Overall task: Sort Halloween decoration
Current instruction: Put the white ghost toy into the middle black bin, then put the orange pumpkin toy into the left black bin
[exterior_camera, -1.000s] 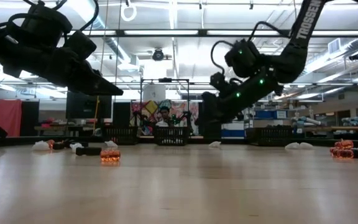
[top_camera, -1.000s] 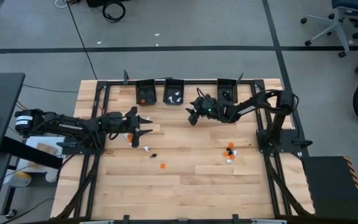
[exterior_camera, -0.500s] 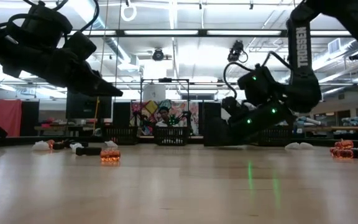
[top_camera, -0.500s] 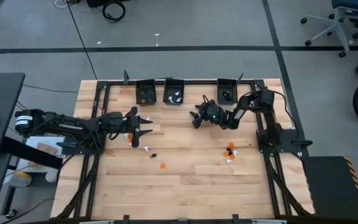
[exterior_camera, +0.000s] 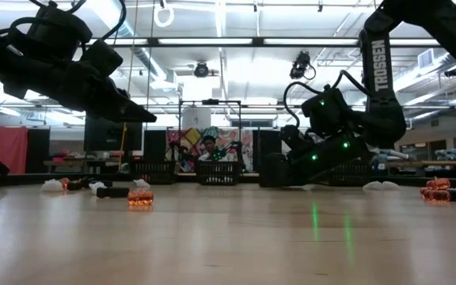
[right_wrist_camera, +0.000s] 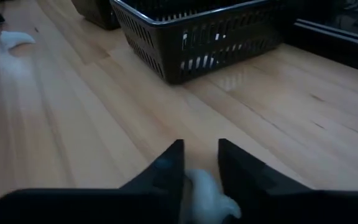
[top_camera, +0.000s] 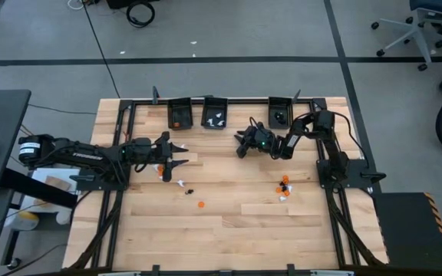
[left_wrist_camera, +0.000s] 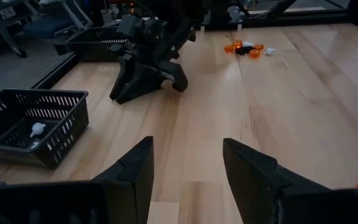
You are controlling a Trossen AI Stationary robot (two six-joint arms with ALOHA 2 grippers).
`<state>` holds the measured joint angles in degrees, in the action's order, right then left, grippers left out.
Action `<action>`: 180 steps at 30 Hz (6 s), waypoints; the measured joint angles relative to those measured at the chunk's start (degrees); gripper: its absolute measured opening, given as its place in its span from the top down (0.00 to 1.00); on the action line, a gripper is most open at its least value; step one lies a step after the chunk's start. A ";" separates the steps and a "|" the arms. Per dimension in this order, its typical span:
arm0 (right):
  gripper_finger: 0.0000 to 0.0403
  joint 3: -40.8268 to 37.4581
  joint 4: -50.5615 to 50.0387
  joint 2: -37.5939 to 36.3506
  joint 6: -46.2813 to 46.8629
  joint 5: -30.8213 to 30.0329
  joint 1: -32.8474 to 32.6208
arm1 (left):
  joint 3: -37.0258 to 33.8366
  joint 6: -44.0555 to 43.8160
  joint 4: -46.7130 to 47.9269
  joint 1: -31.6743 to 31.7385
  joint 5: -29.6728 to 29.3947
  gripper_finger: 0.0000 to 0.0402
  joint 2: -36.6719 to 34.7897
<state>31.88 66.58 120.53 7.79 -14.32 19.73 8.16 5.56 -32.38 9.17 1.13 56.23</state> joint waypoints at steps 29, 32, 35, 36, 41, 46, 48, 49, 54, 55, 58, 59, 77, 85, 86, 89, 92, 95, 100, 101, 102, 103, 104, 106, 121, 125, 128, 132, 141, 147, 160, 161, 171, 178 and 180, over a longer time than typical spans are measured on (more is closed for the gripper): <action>0.87 22.68 -41.78 -14.22 -1.01 -7.17 -3.79 | 0.00 -0.42 0.00 -0.01 0.00 0.57 0.00; 0.87 27.39 -42.61 -11.31 -1.84 -2.70 -2.14 | 0.00 -0.42 0.02 -0.02 0.00 0.57 0.00; 0.87 32.17 -46.12 -8.14 -1.35 -0.98 -0.51 | 0.01 -0.41 0.04 -0.02 0.00 0.57 0.00; 0.87 33.67 -47.40 -7.13 -0.93 -1.02 -0.15 | 0.00 -0.39 0.04 -0.01 0.00 0.57 0.00; 0.86 38.88 -51.09 -4.38 1.22 -0.75 0.98 | 0.00 0.03 0.03 0.00 0.00 0.57 0.00; 0.82 39.49 -51.07 -4.27 2.42 1.37 2.66 | 0.00 0.00 0.06 0.00 0.00 0.57 0.00; 0.79 39.50 -51.13 -4.28 2.84 3.65 3.39 | 0.00 0.04 0.05 0.00 0.00 0.57 0.00; 0.78 39.50 -51.11 -4.28 3.04 4.86 3.67 | 0.00 0.02 0.09 0.00 0.02 0.57 0.00; 0.70 39.47 -51.14 -4.80 1.77 8.20 4.09 | 0.00 -0.20 0.26 -0.02 0.00 0.57 0.00; 0.70 39.47 -51.13 -5.27 1.01 8.50 3.97 | 0.00 -0.24 0.60 -0.01 0.00 0.57 0.00; 0.69 39.08 -50.65 -7.98 -2.94 8.31 1.56 | 0.00 -0.22 2.20 0.00 0.00 0.57 0.00; 0.69 38.71 -50.46 -8.98 -4.27 7.90 0.22 | 0.00 -0.22 2.46 -0.01 0.02 0.57 0.00; 0.68 4.43 -41.45 -27.97 3.69 -5.69 -14.59 | 0.00 -0.11 3.01 -0.02 0.02 0.57 0.00; 0.65 -8.16 -38.97 -39.27 -1.83 5.88 -19.69 | 0.00 3.44 2.49 -0.02 0.02 0.57 0.00; 0.64 -9.36 -39.11 -40.96 -1.83 7.54 -20.04 | 0.00 3.97 2.40 -0.02 0.02 0.57 0.00; 0.60 -11.54 -45.33 -46.16 2.20 9.99 -21.13 | 0.00 4.50 1.59 -0.02 0.02 0.57 0.00; 0.56 -8.84 -64.36 -51.58 10.90 9.85 -22.10 | 0.00 5.43 -0.07 -0.02 0.02 0.57 0.00; 0.53 -3.57 -85.98 -53.75 18.07 9.04 -23.91 | 0.00 5.76 -2.16 0.03 0.02 0.57 0.00; 0.52 5.48 -105.13 -53.78 24.06 9.10 -27.67 | 0.00 6.19 -4.25 0.04 0.02 0.57 0.00; 0.52 6.81 -108.53 -53.26 24.76 9.53 -28.22 | 0.01 6.20 -4.34 0.04 0.02 0.57 0.00; 0.52 7.94 -110.84 -52.76 25.06 10.18 -28.76 | 0.02 6.21 -4.33 0.04 0.00 0.57 0.00; 0.51 8.73 -112.23 -52.30 25.17 10.88 -29.36 | 0.00 6.18 -4.29 0.04 0.02 0.57 0.00; 0.51 9.05 -113.22 -52.00 25.13 11.60 -29.97 | 0.00 6.20 -4.28 0.04 0.01 0.57 0.00; 0.48 9.04 -114.47 -51.28 24.81 12.99 -30.90 | 0.00 6.29 -4.15 0.04 0.02 0.57 0.00; 0.40 4.85 -112.95 -48.70 24.14 13.41 -31.67 | 0.01 7.56 -2.61 0.37 0.00 0.57 0.00; 0.42 3.72 -110.47 -48.74 23.97 13.10 -31.61 | 0.00 7.61 -2.62 0.37 0.00 0.57 0.00; 0.44 2.03 -109.26 -48.57 23.96 13.37 -31.25 | 0.00 7.61 -2.56 0.37 0.00 0.57 0.00; 0.46 0.38 -106.35 -48.48 23.96 13.50 -31.17 | 0.00 7.61 -2.56 0.37 0.00 0.57 0.00; 0.60 -0.39 -105.76 -48.52 23.96 12.28 -31.17 | 0.00 7.69 -2.56 0.37 0.00 0.57 0.00; 0.69 -0.44 -105.70 -48.52 23.60 11.79 -31.17 | 0.00 7.69 -2.56 0.37 0.00 0.57 0.00; 0.72 0.56 -108.06 -48.43 23.52 11.43 -31.17 | 0.00 7.69 -2.56 0.37 0.00 0.57 0.00; 0.72 1.14 -108.75 -48.43 23.45 11.12 -31.17 | 0.00 7.69 -2.56 0.37 0.00 0.57 0.00; 0.72 5.44 -108.17 -48.43 20.65 9.45 -30.76 | 0.01 7.68 -2.45 0.37 0.00 0.57 0.00; 0.72 5.73 -99.16 -48.43 17.27 9.31 -28.02 | 0.00 7.66 -0.19 0.37 -4.14 0.57 0.00; 0.72 5.73 -96.37 -48.43 15.72 9.24 -26.90 | 0.00 7.64 0.95 0.37 -7.52 0.57 0.00</action>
<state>37.60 -29.80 72.10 23.51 -5.07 -7.18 8.16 13.20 -31.43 9.54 -6.39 56.23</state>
